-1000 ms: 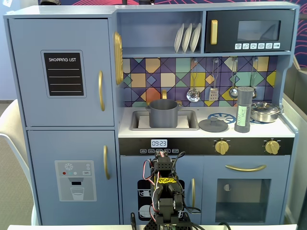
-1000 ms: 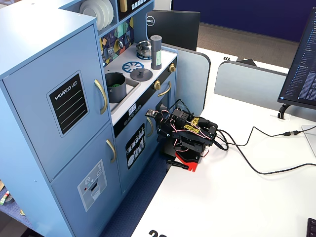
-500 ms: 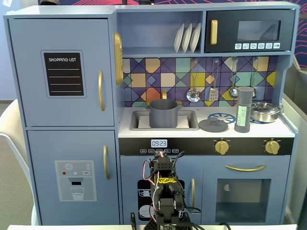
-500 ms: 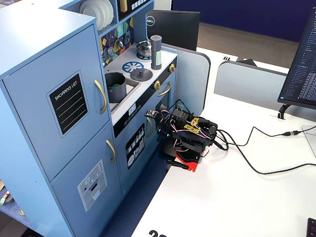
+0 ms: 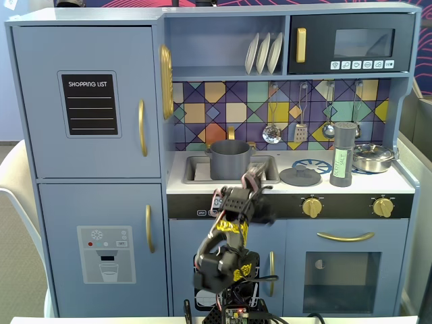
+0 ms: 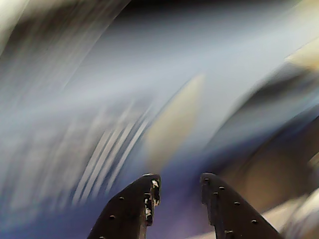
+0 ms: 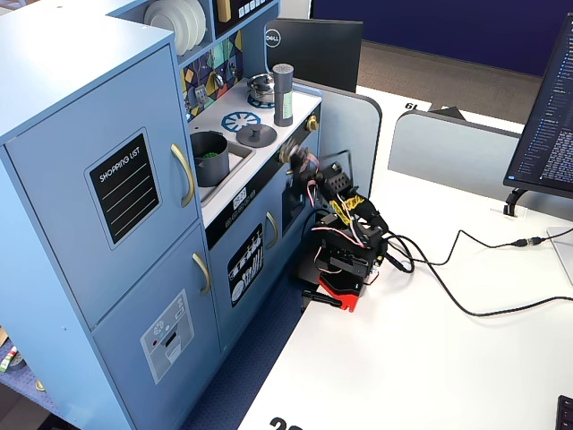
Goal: Put salt in the gray recipient
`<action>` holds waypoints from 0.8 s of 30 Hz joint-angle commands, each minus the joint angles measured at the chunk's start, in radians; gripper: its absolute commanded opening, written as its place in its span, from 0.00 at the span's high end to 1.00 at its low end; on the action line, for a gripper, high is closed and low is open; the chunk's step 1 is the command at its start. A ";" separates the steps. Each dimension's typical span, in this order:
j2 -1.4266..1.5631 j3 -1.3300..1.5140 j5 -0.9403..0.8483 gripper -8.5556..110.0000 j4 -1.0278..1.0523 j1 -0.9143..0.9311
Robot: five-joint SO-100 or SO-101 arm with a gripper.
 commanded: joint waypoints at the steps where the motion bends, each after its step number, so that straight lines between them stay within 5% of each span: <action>1: -0.100 -0.130 0.028 0.82 -0.439 0.201; 9: -0.374 -0.135 0.026 0.57 -1.126 0.308; 15: -0.518 -0.235 0.067 0.45 -1.233 0.330; 24: -0.759 -0.433 0.149 0.41 -1.262 0.325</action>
